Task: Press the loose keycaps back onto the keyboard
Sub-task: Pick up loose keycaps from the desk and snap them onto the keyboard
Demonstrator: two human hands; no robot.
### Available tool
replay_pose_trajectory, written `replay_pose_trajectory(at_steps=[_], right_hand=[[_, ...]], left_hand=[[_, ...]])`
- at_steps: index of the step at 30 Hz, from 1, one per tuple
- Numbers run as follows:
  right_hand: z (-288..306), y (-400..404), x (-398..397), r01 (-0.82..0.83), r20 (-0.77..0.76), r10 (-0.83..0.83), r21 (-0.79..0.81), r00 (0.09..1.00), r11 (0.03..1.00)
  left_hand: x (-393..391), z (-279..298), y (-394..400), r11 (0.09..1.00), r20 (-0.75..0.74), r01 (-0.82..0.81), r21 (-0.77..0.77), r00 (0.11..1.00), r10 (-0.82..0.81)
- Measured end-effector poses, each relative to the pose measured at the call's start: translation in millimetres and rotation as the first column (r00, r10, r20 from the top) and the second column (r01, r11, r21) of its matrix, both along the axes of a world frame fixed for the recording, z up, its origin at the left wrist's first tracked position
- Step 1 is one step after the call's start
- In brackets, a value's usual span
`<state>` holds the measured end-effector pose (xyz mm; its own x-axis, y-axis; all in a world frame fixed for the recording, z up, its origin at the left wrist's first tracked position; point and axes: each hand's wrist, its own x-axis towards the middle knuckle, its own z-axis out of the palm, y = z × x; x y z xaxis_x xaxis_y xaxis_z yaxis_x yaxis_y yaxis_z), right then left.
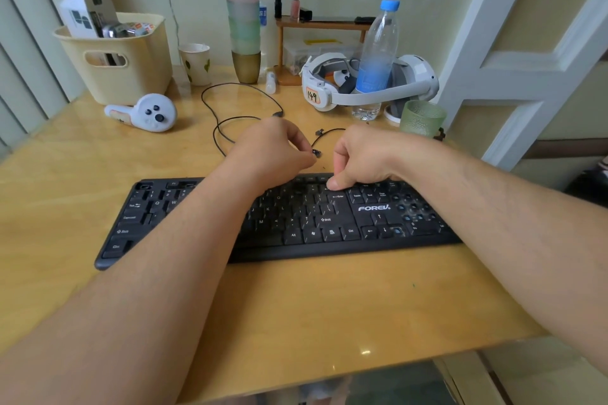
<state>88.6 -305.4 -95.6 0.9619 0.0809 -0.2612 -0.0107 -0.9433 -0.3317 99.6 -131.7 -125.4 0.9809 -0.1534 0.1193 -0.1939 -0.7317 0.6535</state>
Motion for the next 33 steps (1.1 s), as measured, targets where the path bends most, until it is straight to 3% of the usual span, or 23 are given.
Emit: replay_pose_trajectory(at_steps=[5, 8, 11, 15, 18, 21, 26, 33], right_hand=[[4, -5, 0, 0.024, 0.028, -0.026, 0.078, 0.999, 0.997], [-2, -6, -1, 0.009, 0.006, -0.009, 0.034, 1.000, 0.999], [-3, -12, 5, 0.028, 0.017, -0.030, 0.104, 0.999, 0.994], [-14, -11, 26, 0.057, 0.286, -0.101, 0.156, 0.953, 0.986], [-27, -2, 41, -0.019, 0.380, -0.014, 0.084, 0.925, 0.996], [-32, 9, 51, -0.074, 0.371, 0.071, -0.007, 0.926, 0.997], [-34, 19, 60, -0.016, 0.390, 0.049, -0.087, 0.920, 0.996], [-25, 23, 50, 0.031, 0.349, -0.024, -0.016, 0.937, 0.999]], left_hand=[[1, -3, 0, 1.000, 0.021, -0.006, -0.010, 1.000, 0.006], [1, -3, -1, 1.000, 0.023, -0.007, 0.000, 1.000, 0.007], [4, 5, 2, 0.997, -0.023, 0.028, 0.078, 0.999, -0.026], [7, 18, 20, 0.964, -0.039, 0.135, 0.229, 0.991, -0.129], [7, 19, 48, 0.952, 0.015, 0.183, 0.246, 0.981, -0.192], [4, 10, 74, 0.967, 0.037, 0.166, 0.196, 0.984, -0.176], [-3, -2, 98, 0.997, 0.124, 0.072, -0.020, 0.990, -0.069], [-2, -3, 104, 0.997, 0.150, 0.024, -0.078, 0.989, -0.012]])
